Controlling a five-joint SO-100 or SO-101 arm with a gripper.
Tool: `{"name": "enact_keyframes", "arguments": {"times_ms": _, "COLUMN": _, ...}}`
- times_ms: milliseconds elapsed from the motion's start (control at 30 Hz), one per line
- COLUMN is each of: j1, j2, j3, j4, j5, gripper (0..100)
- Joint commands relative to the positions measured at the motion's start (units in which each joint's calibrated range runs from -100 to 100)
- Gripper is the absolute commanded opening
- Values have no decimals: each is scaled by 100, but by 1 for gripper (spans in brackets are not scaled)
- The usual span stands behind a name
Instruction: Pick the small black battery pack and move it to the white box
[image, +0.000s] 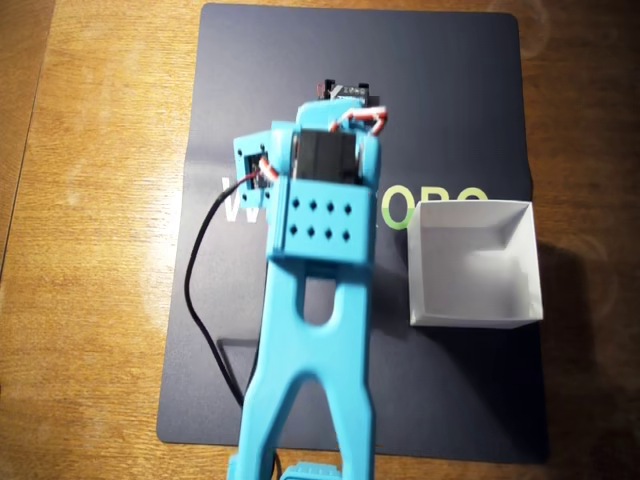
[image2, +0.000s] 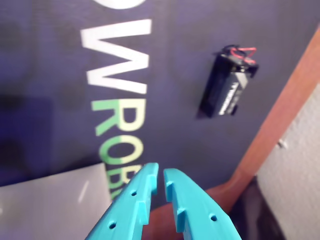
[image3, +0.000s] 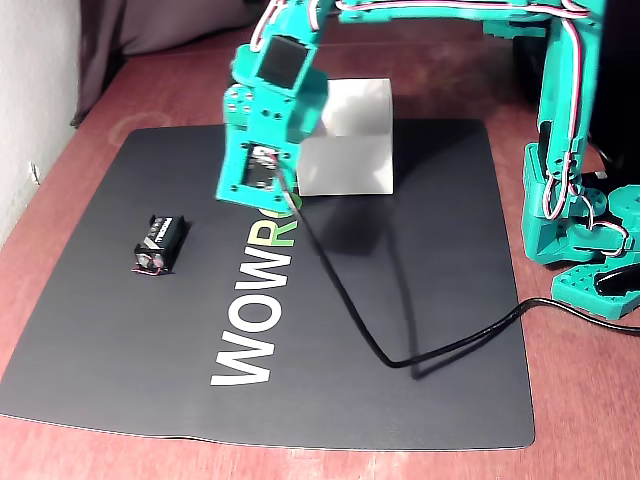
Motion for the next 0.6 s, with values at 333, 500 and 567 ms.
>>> {"name": "enact_keyframes", "arguments": {"times_ms": 333, "j1": 96, "j2": 2449, "j3": -4025, "j4": 8, "j5": -206, "gripper": 1}}
{"name": "enact_keyframes", "arguments": {"times_ms": 500, "j1": 167, "j2": 3168, "j3": -4986, "j4": 16, "j5": -331, "gripper": 1}}
{"name": "enact_keyframes", "arguments": {"times_ms": 567, "j1": 249, "j2": 3422, "j3": -5267, "j4": 16, "j5": -353, "gripper": 1}}
